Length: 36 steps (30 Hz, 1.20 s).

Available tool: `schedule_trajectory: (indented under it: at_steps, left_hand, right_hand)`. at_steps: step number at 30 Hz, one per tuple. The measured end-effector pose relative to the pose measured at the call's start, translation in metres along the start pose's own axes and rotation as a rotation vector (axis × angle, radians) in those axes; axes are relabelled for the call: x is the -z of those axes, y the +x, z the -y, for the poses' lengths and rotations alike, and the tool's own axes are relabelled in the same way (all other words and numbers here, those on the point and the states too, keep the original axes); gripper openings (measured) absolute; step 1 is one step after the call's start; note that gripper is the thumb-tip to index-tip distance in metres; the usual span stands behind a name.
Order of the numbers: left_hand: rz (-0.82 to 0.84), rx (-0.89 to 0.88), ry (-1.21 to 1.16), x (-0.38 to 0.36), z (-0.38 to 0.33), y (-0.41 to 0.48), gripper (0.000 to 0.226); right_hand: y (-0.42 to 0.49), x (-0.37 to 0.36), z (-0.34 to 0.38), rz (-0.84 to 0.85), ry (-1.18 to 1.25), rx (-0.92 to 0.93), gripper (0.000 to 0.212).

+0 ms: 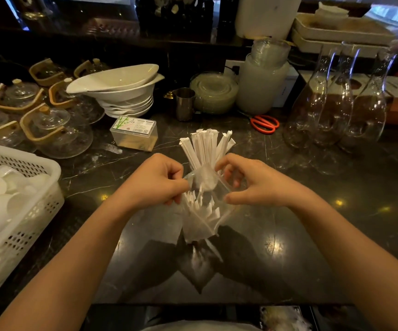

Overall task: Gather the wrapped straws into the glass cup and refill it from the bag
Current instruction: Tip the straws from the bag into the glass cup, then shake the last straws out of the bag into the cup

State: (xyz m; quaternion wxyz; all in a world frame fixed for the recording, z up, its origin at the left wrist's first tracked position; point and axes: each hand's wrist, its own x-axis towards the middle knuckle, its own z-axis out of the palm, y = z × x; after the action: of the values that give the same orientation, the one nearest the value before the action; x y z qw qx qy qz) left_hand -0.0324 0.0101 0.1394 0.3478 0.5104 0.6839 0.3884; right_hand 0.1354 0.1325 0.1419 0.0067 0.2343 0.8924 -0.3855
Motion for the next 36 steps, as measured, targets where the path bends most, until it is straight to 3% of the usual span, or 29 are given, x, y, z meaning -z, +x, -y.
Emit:
schedule_trajectory:
  at_steps: [6, 11, 13, 16, 19, 23, 25, 28, 32, 36]
  left_hand:
    - [0.011, -0.095, -0.012, -0.007, -0.016, 0.002, 0.026]
    - [-0.012, -0.175, -0.029, -0.004, -0.021, -0.001, 0.032]
    - [-0.024, -0.192, -0.107, -0.001, -0.020, -0.006, 0.031]
    - [-0.131, -0.149, -0.324, 0.000, -0.008, -0.019, 0.033]
    - [-0.213, 0.121, -0.493, -0.013, 0.020, -0.032, 0.040]
    - [0.143, 0.434, -0.884, -0.041, 0.053, -0.042, 0.052]
    - [0.255, 0.394, -1.214, -0.043, 0.057, -0.035, 0.070]
    - [0.166, 0.164, -1.533, -0.030, 0.051, -0.015, 0.080]
    - [-0.050, 0.070, -1.487, -0.003, 0.038, 0.015, 0.069]
    - [-0.143, 0.072, -1.254, 0.020, 0.032, 0.046, 0.036]
  right_hand:
    - [0.017, -0.009, 0.021, -0.121, -0.031, 0.072, 0.060]
    - [0.025, -0.005, 0.037, -0.188, 0.199, 0.045, 0.019]
    - [0.028, -0.002, 0.043, -0.186, 0.264, 0.058, 0.018]
    - [0.030, 0.003, 0.052, -0.184, 0.314, 0.120, 0.022]
    - [0.033, 0.011, 0.061, -0.192, 0.379, 0.197, 0.023]
    - [0.041, 0.020, 0.071, -0.246, 0.531, 0.282, 0.019]
    - [0.045, 0.023, 0.073, -0.264, 0.614, 0.311, 0.021]
    - [0.053, 0.027, 0.067, -0.283, 0.721, 0.334, 0.018]
    - [0.061, 0.035, 0.047, -0.308, 0.790, 0.316, 0.016]
    - [0.058, 0.052, 0.017, -0.226, 0.773, 0.284, 0.036]
